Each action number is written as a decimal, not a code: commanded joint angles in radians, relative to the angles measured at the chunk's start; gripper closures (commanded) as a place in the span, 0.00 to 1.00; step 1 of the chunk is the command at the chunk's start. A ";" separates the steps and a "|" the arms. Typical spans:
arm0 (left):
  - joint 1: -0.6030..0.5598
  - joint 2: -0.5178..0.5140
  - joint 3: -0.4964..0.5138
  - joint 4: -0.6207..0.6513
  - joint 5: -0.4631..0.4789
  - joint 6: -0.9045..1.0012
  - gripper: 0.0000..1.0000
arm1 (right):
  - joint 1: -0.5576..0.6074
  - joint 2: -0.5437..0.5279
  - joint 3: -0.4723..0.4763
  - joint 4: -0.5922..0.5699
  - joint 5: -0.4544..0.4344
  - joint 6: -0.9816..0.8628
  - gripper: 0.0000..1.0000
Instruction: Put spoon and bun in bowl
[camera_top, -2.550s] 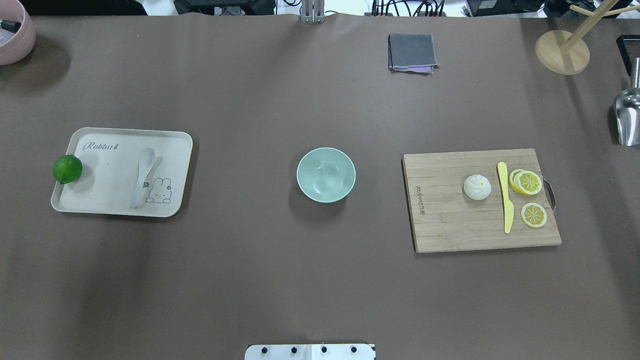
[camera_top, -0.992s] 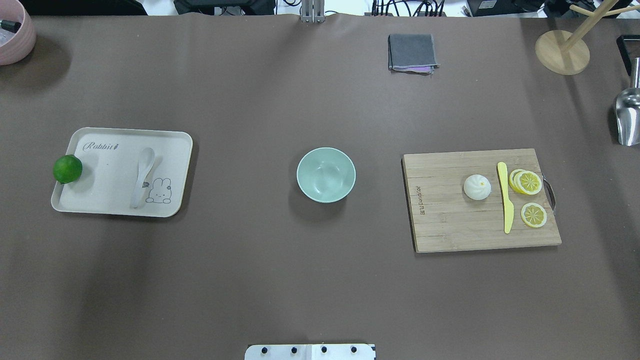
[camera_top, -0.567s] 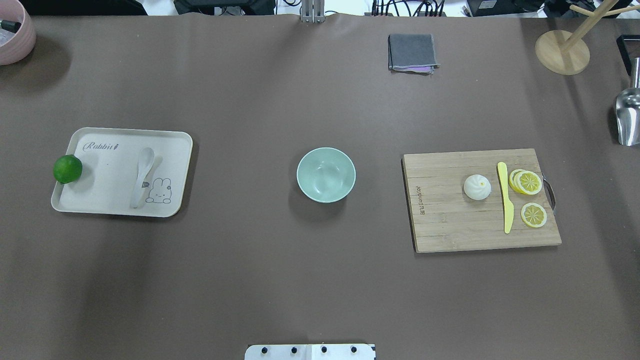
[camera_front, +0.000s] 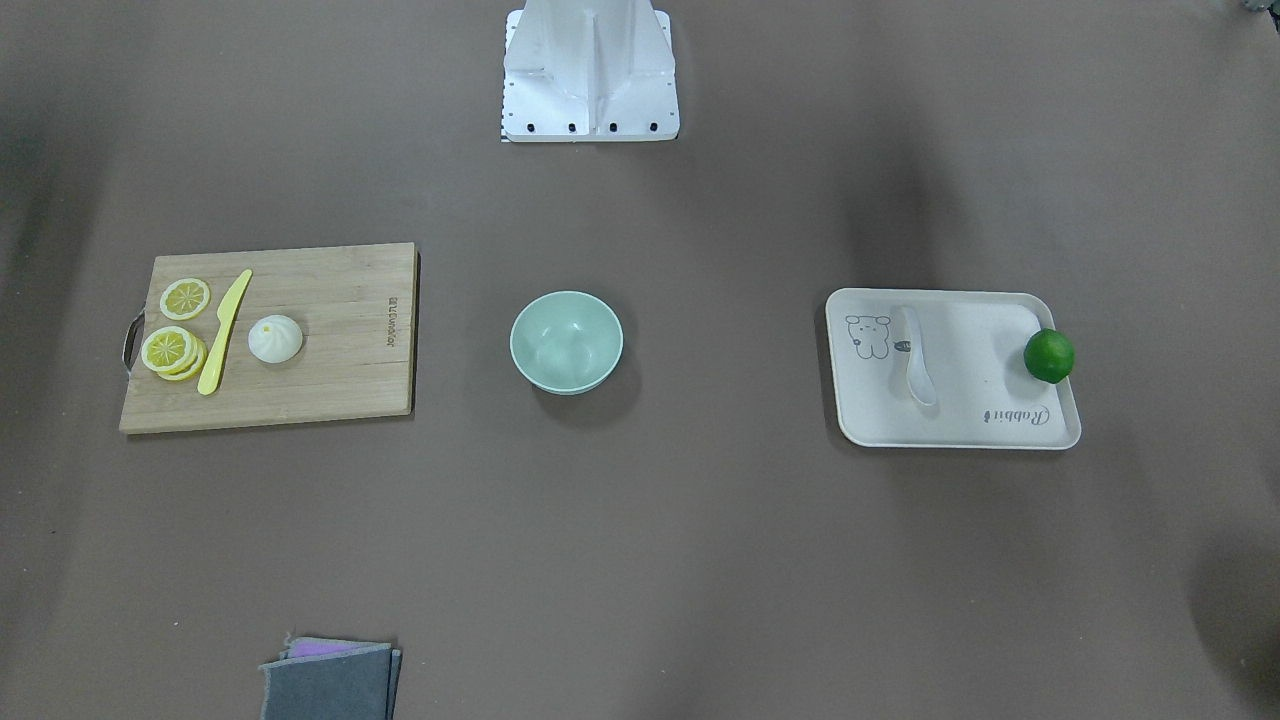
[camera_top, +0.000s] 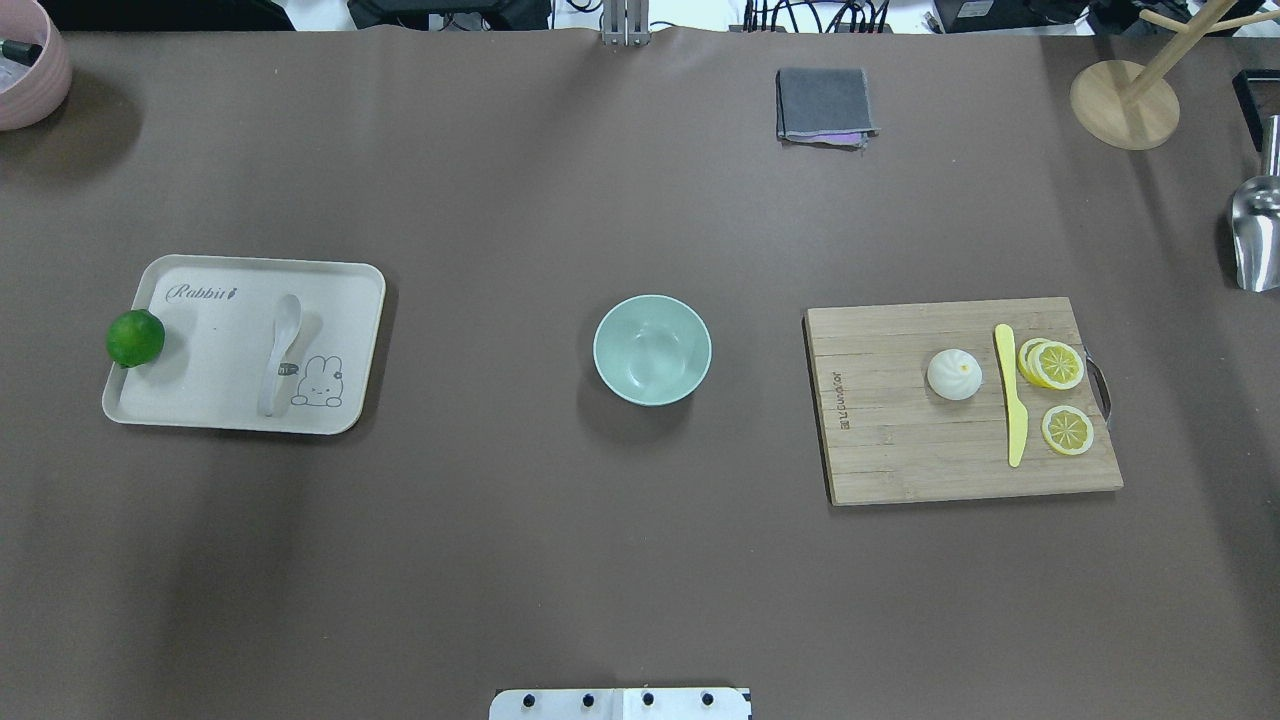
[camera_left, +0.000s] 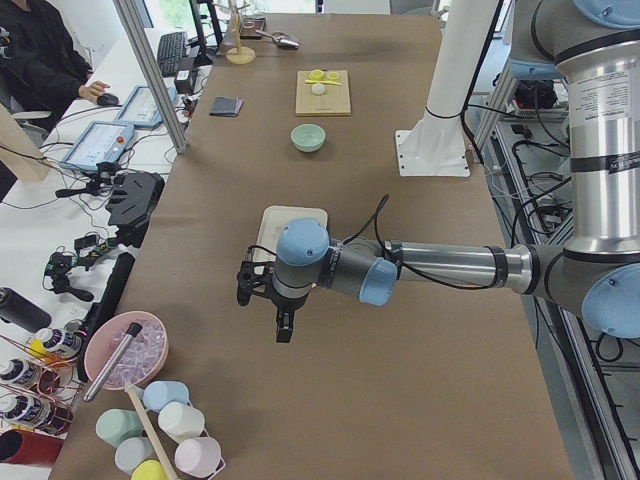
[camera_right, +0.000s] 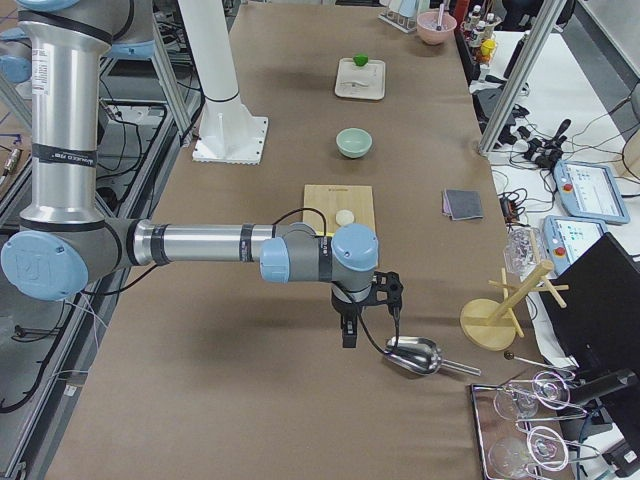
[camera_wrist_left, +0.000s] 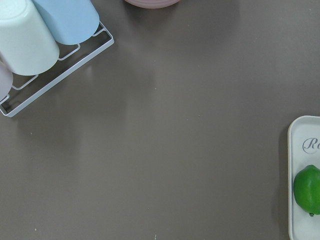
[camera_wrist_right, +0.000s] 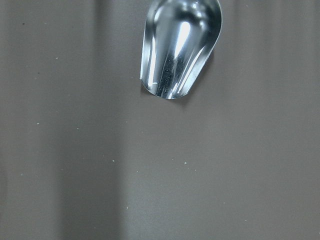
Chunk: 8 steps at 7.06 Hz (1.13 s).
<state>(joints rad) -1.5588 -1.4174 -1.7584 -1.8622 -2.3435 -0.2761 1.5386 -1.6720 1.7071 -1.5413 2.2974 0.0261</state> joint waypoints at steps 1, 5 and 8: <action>0.002 -0.002 -0.004 0.000 -0.002 -0.002 0.02 | 0.000 0.000 0.002 0.000 0.002 0.000 0.00; 0.141 -0.107 -0.062 -0.006 -0.005 -0.142 0.02 | -0.040 0.023 0.014 0.001 -0.001 0.050 0.00; 0.276 -0.272 -0.141 -0.005 0.004 -0.562 0.02 | -0.057 0.031 0.019 0.001 0.001 0.057 0.00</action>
<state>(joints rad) -1.3367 -1.5965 -1.8836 -1.8689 -2.3406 -0.6249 1.4881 -1.6458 1.7247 -1.5402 2.2967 0.0802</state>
